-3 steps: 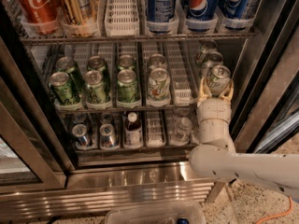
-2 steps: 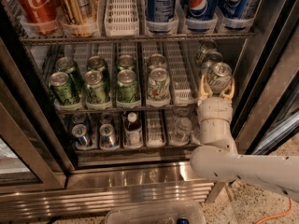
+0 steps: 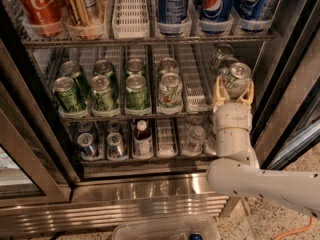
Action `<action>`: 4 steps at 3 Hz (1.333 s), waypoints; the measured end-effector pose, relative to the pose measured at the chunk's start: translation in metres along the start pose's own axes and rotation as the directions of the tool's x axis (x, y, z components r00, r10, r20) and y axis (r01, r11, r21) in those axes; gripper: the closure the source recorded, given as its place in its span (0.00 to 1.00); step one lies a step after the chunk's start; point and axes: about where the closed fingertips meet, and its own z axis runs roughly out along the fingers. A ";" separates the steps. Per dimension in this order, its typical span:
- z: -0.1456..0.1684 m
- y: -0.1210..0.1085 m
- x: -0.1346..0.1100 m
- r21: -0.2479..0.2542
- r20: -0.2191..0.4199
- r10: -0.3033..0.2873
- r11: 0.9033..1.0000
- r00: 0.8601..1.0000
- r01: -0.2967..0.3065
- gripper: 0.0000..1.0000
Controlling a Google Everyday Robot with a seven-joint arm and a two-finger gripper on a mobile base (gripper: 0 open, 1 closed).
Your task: Pick 7up can from middle shelf of fridge
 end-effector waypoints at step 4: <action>-0.043 0.000 -0.046 -0.060 -0.043 0.087 0.994 0.995 -0.089 1.00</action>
Offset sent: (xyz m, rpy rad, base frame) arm -0.0475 0.0053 0.0178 0.0119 0.0153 0.0601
